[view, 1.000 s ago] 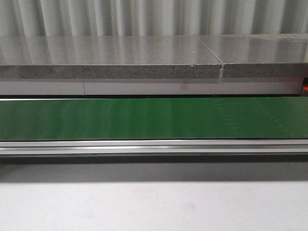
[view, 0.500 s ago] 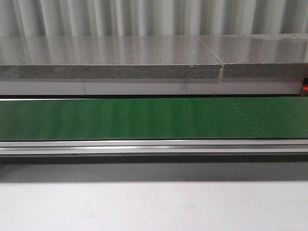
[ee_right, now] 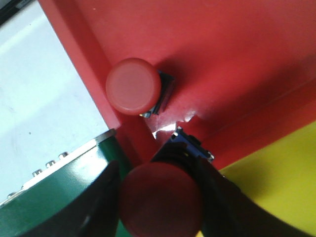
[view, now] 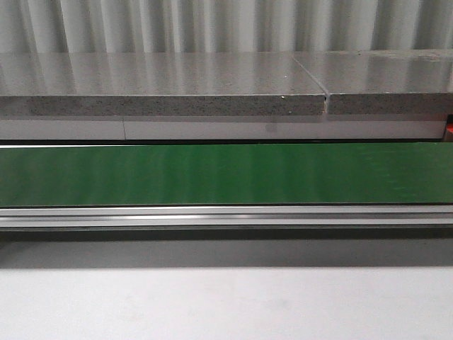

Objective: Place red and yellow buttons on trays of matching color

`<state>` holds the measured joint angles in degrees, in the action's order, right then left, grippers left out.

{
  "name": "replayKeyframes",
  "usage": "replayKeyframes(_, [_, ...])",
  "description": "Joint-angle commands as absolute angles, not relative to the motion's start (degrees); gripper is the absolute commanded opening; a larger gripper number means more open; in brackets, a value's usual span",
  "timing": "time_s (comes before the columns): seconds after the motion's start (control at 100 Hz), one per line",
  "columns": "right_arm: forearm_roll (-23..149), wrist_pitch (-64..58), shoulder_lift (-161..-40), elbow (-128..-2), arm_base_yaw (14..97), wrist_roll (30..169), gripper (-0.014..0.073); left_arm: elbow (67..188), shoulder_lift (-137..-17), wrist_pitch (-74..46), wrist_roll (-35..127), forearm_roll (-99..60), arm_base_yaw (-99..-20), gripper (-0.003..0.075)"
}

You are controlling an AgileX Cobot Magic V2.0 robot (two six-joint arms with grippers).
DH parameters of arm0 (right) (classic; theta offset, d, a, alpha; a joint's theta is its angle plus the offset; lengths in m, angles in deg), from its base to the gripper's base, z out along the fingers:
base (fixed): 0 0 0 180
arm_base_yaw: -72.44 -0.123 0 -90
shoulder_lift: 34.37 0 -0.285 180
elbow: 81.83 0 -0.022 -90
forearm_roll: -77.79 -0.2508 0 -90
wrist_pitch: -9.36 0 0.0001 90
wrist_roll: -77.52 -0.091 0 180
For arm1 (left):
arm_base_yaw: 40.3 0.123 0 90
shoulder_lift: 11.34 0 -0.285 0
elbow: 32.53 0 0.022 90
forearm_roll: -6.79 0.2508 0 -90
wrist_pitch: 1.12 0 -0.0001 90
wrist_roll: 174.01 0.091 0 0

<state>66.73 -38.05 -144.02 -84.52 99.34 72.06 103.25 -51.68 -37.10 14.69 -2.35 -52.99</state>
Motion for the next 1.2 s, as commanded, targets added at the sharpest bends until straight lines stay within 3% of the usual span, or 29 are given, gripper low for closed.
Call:
replayKeyframes(0.0, [66.06, -34.58, -142.52, -86.31, 99.77, 72.08, 0.0151, 104.8, -51.69, -33.48, 14.57, -3.53, -53.29, -0.002])
replayKeyframes(0.42, [64.79, -31.17, -147.09, -86.31, 99.77, 72.08, 0.0164, 104.8, -51.69, -33.48, 14.57, -3.53, -53.29, -0.002])
replayKeyframes(0.49, [64.44, -31.17, -147.09, -86.31, 99.77, 72.08, 0.0239, 104.8, -51.69, -33.48, 14.57, -3.53, -53.29, -0.002])
replayKeyframes(0.62, [63.33, -30.68, -147.09, -86.31, 99.77, 72.08, 0.0488, 104.8, -51.69, -33.48, 14.57, -3.53, -53.29, -0.002])
replayKeyframes(0.69, [63.33, -30.68, -147.09, -86.31, 99.77, 72.08, 0.0554, 104.8, -51.69, -33.48, 14.57, -3.53, -53.29, -0.002])
replayKeyframes(1.19, [65.07, -32.18, -142.15, -85.63, 99.77, 75.51, 0.0486, 104.8, -51.69, -33.48, 14.57, -3.53, -53.29, -0.002])
